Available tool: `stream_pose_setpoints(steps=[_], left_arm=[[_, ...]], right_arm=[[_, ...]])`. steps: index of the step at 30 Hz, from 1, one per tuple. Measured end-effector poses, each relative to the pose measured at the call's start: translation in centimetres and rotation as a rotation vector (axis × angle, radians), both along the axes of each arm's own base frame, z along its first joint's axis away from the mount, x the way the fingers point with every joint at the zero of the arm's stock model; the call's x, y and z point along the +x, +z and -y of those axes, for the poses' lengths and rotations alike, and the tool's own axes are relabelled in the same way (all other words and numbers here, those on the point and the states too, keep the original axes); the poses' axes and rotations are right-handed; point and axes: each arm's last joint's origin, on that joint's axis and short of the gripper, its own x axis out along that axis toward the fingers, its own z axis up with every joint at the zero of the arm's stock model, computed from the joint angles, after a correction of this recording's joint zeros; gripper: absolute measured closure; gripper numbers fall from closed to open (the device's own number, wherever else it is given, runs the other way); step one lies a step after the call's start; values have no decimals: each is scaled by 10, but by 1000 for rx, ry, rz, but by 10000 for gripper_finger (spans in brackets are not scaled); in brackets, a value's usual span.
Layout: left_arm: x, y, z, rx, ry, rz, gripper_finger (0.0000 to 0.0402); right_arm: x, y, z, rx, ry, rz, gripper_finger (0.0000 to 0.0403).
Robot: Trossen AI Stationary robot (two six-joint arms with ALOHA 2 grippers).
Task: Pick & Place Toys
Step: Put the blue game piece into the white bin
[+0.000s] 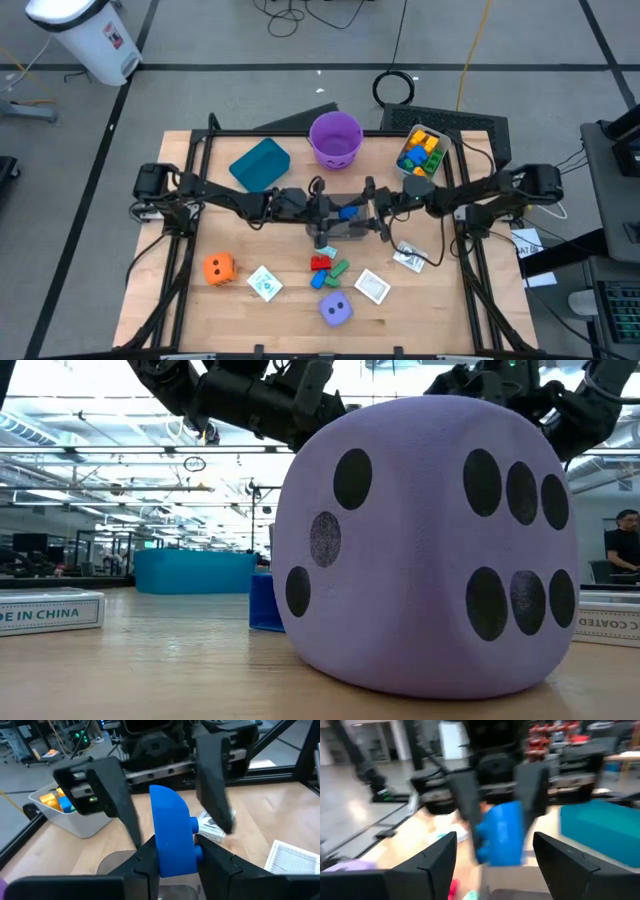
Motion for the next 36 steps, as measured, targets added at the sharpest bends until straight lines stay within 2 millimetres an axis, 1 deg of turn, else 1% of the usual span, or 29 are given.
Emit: stream_pose_setpoints(steps=[4, 8, 11, 14, 17, 21, 26, 29, 33, 36], left_arm=[[0, -1, 0, 1, 5, -5, 285], [0, 0, 0, 2, 12, -2, 302], [0, 0, -1, -2, 10, -5, 299], [0, -1, 0, -14, 14, -6, 272], [0, -1, 0, -20, 14, -9, 237], [0, 0, 0, -56, 19, -1, 202], [0, 3, 1, -77, 18, 13, 174], [1, 3, 1, -81, 13, 15, 166], [-1, -8, 3, -74, 12, -57, 168], [-1, -2, 2, -73, 20, -27, 170]], right_arm=[[1, 0, 1, 2, -16, -3, 194], [1, 0, 1, 13, -9, -3, 240], [1, 0, 1, 15, -9, -5, 276], [1, 0, 0, 17, -8, -5, 309], [1, 0, 0, 13, 6, -2, 331], [-1, 3, 1, 11, 3, 15, 339], [-12, 19, 9, 29, -33, 25, 334], [-22, 29, 12, 32, -50, 10, 338], [-39, 38, 17, 39, -92, -27, 338], [-54, 42, 18, 48, -113, -46, 335]])
